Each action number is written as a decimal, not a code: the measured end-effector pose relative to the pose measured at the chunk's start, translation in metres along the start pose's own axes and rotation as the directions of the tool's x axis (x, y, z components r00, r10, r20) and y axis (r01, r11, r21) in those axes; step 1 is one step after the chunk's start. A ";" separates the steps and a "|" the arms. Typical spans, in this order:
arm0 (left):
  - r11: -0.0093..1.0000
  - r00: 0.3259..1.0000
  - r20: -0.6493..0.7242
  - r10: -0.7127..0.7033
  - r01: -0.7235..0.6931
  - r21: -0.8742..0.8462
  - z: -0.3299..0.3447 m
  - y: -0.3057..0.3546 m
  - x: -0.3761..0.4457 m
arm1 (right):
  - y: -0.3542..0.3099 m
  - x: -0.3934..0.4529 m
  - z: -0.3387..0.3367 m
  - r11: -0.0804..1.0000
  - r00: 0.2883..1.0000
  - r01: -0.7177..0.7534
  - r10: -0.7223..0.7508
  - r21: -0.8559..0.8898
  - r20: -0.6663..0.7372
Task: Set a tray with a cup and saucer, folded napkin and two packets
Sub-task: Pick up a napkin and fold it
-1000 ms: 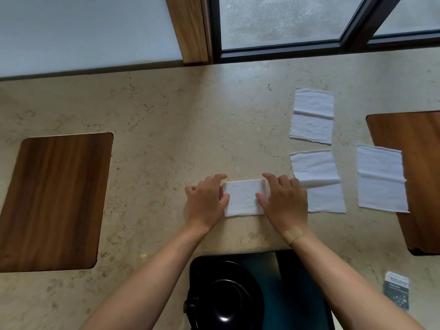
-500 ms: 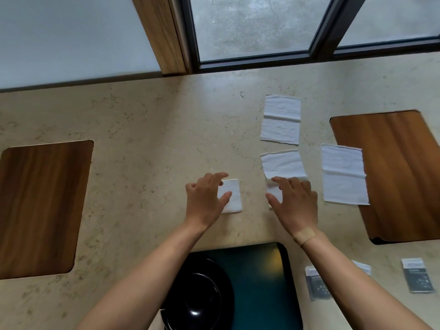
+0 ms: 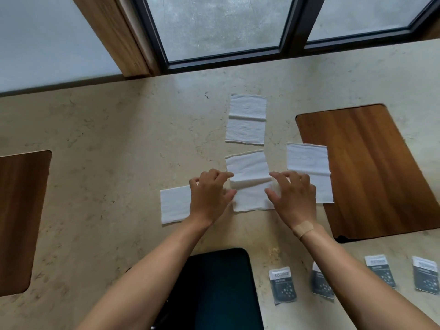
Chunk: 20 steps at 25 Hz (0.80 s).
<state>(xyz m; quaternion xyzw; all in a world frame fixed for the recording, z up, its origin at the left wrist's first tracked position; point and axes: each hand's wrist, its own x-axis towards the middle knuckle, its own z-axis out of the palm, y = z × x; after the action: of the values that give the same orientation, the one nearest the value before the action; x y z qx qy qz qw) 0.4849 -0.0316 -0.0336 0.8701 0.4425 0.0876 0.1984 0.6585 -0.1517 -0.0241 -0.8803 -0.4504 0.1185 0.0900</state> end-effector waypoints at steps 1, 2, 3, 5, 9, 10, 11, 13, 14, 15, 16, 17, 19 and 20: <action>1.000 1.000 0.004 0.002 -0.002 0.010 0.003 0.003 0.003 | 0.003 0.003 0.000 1.000 1.000 0.012 -0.012 -0.005 -0.001; 1.000 1.000 0.004 0.002 -0.002 0.018 0.005 0.005 0.006 | 0.005 0.005 0.001 1.000 1.000 0.026 -0.026 -0.003 -0.006; 1.000 1.000 0.003 0.001 -0.001 0.028 0.007 0.007 0.008 | 0.007 0.007 0.001 0.999 0.999 0.037 -0.037 0.002 -0.010; 0.999 1.000 0.006 0.002 -0.003 0.043 0.011 0.009 0.012 | 0.009 0.011 0.002 0.998 0.998 0.059 -0.059 0.008 -0.019; 1.000 1.000 -0.015 0.002 -0.001 0.015 0.014 0.008 0.014 | 0.008 0.017 0.006 0.995 0.994 0.098 -0.098 0.020 -0.041; 1.000 1.000 -0.013 -0.002 0.002 0.009 0.015 0.007 0.014 | 0.008 0.018 0.007 0.994 0.994 0.103 -0.102 0.026 -0.051; 1.000 1.000 -0.011 -0.004 0.004 0.005 0.015 0.007 0.015 | 0.007 0.019 0.008 0.994 0.993 0.106 -0.104 0.030 -0.059; 1.000 1.000 -0.015 -0.006 0.006 -0.001 0.016 0.007 0.015 | 0.007 0.021 0.009 0.993 0.991 0.112 -0.109 0.036 -0.074; 1.000 1.000 -0.019 -0.006 0.006 -0.003 0.017 0.007 0.016 | 0.007 0.022 0.009 0.993 0.991 0.113 -0.110 0.042 -0.079; 1.000 1.000 -0.022 -0.005 0.005 -0.004 0.017 0.007 0.016 | 0.006 0.023 0.009 0.992 0.991 0.112 -0.108 0.049 -0.083; 1.000 1.000 -0.023 -0.002 0.001 -0.002 0.018 0.006 0.016 | 0.006 0.024 0.010 0.993 0.991 0.109 -0.104 0.054 -0.089; 1.000 1.000 -0.024 0.002 -0.002 0.000 0.018 0.006 0.017 | 0.005 0.025 0.010 0.993 0.991 0.104 -0.098 0.054 -0.095; 1.000 1.000 -0.018 0.003 -0.003 -0.009 0.019 0.006 0.017 | 0.004 0.026 0.010 0.994 0.991 0.093 -0.087 0.050 -0.103; 1.000 1.000 -0.009 0.005 -0.006 -0.022 0.018 0.006 0.017 | 0.004 0.025 0.010 0.994 0.991 0.090 -0.084 0.054 -0.104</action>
<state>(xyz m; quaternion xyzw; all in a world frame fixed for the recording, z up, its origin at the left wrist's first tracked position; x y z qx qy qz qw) 0.5056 -0.0259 -0.0480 0.8687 0.4399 0.0968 0.2059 0.6731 -0.1328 -0.0379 -0.8616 -0.4797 0.0829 0.1437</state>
